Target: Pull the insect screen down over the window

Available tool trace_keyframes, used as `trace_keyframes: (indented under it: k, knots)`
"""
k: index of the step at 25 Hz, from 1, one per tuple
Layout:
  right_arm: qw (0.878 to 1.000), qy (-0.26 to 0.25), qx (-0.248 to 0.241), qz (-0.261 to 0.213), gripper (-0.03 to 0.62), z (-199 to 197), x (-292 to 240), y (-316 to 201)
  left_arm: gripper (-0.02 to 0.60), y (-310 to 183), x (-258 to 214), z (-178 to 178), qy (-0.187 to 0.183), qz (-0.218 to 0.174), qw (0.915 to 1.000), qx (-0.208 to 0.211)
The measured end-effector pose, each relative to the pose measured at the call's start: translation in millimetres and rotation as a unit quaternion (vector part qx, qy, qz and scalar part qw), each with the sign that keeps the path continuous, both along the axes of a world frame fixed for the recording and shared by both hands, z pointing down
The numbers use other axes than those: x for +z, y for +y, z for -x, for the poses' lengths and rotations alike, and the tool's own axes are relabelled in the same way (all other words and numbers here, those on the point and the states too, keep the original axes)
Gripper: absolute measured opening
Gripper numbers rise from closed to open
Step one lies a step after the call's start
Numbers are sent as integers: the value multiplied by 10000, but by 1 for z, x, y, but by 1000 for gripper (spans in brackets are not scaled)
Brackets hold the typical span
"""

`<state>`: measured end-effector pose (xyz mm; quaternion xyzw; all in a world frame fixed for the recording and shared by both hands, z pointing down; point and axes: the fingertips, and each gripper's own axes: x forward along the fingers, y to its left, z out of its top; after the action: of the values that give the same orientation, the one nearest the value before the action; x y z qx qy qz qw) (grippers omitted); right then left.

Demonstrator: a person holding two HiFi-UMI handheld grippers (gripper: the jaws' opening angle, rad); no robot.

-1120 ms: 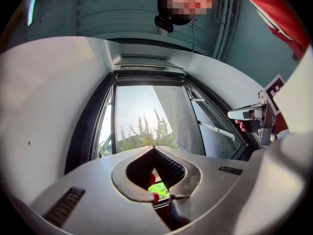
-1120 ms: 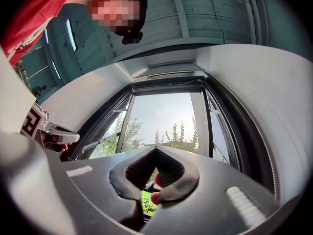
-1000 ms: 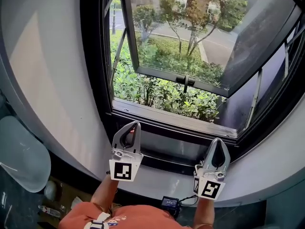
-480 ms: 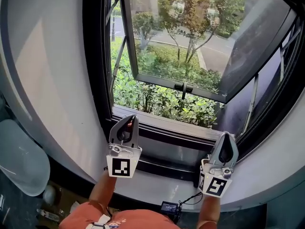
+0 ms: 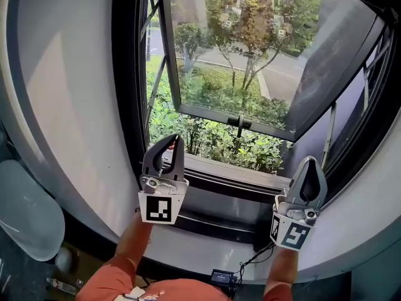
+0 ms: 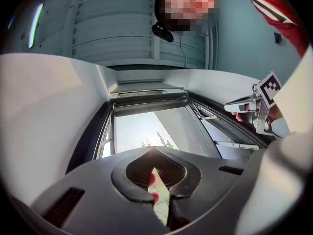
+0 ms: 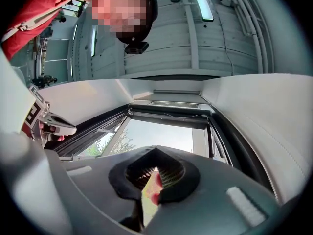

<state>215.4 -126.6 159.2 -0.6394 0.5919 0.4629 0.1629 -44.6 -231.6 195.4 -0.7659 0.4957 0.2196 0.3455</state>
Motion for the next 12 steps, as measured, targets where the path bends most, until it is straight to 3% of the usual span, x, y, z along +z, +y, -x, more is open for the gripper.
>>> trace_keyframes:
  k: [12]
  knots:
    - [9975,353,2,-614,9,10,-74,5,6,4,-72,0,-188,-753,9968,-196]
